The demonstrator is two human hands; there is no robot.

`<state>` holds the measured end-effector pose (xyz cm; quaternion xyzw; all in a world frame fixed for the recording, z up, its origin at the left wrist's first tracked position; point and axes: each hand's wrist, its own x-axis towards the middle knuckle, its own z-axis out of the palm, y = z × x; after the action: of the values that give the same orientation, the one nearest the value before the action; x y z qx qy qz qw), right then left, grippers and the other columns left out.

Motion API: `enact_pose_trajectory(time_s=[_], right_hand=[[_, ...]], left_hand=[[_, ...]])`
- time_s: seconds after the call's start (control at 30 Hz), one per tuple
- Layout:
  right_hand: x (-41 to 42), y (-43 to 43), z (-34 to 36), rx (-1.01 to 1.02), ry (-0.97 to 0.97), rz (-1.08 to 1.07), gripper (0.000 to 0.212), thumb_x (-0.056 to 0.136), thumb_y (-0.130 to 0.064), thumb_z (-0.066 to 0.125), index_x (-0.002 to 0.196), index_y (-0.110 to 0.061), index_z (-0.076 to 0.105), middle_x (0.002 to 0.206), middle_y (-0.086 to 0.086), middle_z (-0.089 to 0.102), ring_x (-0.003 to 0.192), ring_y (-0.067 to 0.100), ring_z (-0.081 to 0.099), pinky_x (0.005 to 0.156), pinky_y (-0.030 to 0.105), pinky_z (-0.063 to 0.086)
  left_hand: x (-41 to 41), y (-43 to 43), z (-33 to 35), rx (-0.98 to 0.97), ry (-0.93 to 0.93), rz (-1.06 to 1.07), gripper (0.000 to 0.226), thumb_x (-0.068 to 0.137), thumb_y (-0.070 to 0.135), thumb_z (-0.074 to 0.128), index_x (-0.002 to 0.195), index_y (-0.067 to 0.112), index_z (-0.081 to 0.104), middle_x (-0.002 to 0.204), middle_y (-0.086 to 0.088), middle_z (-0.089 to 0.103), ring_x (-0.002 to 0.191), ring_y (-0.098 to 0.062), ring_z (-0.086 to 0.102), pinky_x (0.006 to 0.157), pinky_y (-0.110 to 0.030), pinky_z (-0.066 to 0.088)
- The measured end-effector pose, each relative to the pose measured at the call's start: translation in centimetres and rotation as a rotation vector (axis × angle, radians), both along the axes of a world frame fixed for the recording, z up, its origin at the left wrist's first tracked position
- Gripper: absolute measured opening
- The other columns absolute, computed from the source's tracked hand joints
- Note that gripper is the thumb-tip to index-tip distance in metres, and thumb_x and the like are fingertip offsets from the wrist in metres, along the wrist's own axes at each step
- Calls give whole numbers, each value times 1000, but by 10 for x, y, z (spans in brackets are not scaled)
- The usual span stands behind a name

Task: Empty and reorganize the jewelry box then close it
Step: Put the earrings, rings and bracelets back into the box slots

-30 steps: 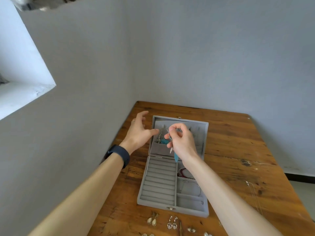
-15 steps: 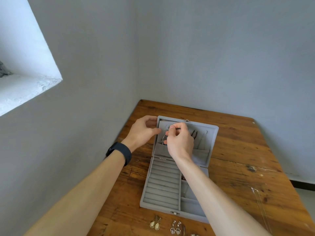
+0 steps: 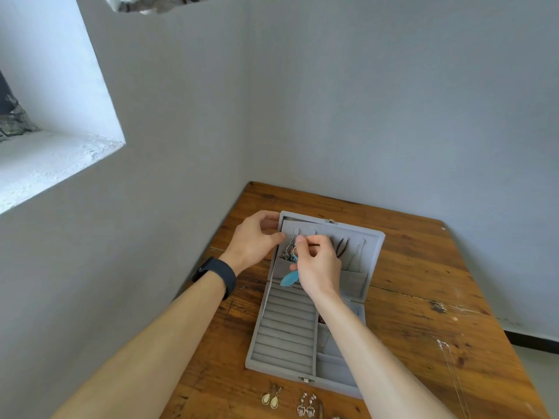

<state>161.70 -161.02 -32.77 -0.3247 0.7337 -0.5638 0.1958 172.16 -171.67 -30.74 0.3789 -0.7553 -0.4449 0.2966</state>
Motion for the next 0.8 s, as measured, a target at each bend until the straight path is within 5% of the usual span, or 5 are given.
enact_pose_trajectory(time_s=[0.17, 0.4, 0.47, 0.63, 0.8], right_hand=[[-9, 14, -10, 107, -231, 154, 21, 96, -41, 61, 108, -24, 57, 93, -6, 74, 71, 8, 72, 77, 35, 58], [-26, 27, -12, 182, 56, 177, 12, 103, -27, 51, 106, -28, 63, 90, -12, 73, 67, -1, 69, 61, 11, 48], [-32, 26, -9, 190, 149, 152, 13, 101, -24, 54, 103, -30, 65, 98, -12, 72, 74, 0, 69, 65, 10, 46], [-38, 25, -7, 258, 470, 124, 26, 101, -17, 53, 121, -23, 67, 118, -4, 69, 108, 15, 62, 88, 25, 47], [-38, 25, -11, 256, 809, 138, 22, 97, -8, 57, 119, -12, 59, 108, 7, 72, 99, 27, 67, 76, 34, 50]], left_hand=[[0, 2, -6, 56, 20, 17, 43, 85, 21, 74, 125, 29, 59, 114, 16, 63, 111, -6, 58, 88, -19, 44], [0, 23, -28, 55, 3, 34, 67, 83, 19, 76, 140, 25, 40, 118, 14, 52, 100, 1, 54, 75, -9, 39], [1, 33, -36, -63, -23, 96, 61, 84, 18, 73, 133, 29, 38, 123, 11, 49, 105, -5, 52, 79, -16, 42], [8, 53, -48, -587, -264, 91, 32, 88, 20, 66, 109, 30, 45, 134, 1, 46, 92, -14, 58, 60, -21, 49], [5, 55, -51, -830, -502, 70, 35, 91, 24, 65, 125, 28, 59, 144, -12, 46, 109, -29, 58, 73, -38, 52]])
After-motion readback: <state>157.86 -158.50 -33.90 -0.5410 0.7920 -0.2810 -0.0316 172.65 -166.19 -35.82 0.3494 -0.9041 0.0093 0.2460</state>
